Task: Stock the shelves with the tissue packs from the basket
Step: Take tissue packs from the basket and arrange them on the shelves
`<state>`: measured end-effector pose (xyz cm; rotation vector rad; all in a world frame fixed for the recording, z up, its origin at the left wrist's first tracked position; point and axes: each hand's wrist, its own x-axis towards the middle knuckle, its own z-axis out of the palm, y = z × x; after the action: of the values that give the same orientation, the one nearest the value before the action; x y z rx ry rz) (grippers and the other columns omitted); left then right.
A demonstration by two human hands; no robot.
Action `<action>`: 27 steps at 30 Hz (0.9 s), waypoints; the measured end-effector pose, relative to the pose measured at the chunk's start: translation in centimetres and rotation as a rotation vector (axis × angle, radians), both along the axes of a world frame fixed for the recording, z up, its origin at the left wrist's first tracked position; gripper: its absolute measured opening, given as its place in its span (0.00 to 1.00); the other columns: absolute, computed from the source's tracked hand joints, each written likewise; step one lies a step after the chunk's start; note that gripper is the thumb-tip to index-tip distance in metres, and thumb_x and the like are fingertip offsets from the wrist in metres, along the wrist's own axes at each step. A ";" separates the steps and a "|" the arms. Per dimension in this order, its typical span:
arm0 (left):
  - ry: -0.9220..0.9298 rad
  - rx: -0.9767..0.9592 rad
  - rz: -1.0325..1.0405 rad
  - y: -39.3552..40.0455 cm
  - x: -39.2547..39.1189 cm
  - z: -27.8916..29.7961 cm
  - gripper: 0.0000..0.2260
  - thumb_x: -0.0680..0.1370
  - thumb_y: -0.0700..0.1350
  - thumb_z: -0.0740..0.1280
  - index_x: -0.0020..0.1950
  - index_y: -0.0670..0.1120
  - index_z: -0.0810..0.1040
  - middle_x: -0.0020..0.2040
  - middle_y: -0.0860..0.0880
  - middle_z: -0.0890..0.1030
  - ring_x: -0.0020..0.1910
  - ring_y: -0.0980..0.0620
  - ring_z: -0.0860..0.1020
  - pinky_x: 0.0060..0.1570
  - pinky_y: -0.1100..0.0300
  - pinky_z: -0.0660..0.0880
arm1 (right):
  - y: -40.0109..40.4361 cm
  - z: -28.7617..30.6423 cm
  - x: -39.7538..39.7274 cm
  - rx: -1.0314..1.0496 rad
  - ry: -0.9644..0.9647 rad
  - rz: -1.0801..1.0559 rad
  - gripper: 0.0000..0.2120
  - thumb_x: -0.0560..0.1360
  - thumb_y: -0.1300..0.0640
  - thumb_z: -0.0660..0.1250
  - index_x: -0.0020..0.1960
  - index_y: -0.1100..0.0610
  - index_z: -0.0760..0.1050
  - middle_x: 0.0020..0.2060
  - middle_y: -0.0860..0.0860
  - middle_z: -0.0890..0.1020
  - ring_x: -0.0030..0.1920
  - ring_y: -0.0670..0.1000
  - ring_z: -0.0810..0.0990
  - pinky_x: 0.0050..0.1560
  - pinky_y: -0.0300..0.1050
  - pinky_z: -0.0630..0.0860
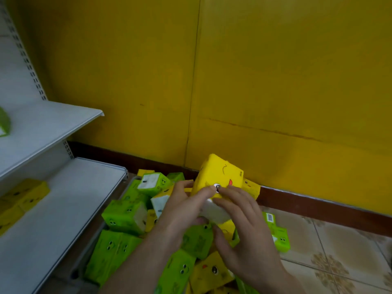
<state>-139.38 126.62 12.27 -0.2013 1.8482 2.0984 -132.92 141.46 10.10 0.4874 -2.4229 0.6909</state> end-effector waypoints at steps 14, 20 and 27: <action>0.158 -0.055 0.152 -14.6 1.7 2.1 0.26 0.67 0.57 0.73 0.62 0.52 0.75 0.57 0.46 0.82 0.49 0.48 0.84 0.43 0.54 0.80 | -7.5 4.5 -7.2 -0.713 -0.593 0.196 0.09 0.74 0.46 0.69 0.53 0.42 0.79 0.49 0.43 0.84 0.50 0.49 0.83 0.51 0.58 0.81; -0.019 -0.174 0.435 -24.0 5.5 -0.6 0.22 0.76 0.54 0.71 0.66 0.52 0.69 0.56 0.43 0.82 0.45 0.42 0.85 0.46 0.41 0.82 | -20.9 1.8 -8.8 -0.482 -0.676 0.338 0.09 0.79 0.48 0.64 0.59 0.45 0.75 0.52 0.42 0.80 0.53 0.47 0.80 0.55 0.57 0.79; -0.130 -0.295 0.698 -35.3 12.5 -6.5 0.17 0.79 0.58 0.63 0.65 0.52 0.72 0.54 0.45 0.83 0.48 0.43 0.84 0.51 0.44 0.81 | -36.2 -3.2 -7.5 -0.404 -1.083 0.621 0.13 0.77 0.56 0.68 0.59 0.44 0.75 0.54 0.49 0.81 0.48 0.52 0.83 0.41 0.49 0.84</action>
<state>-126.91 91.31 5.77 -1.1731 2.2084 2.1078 -140.42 105.28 6.85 0.8528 -2.9119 2.1027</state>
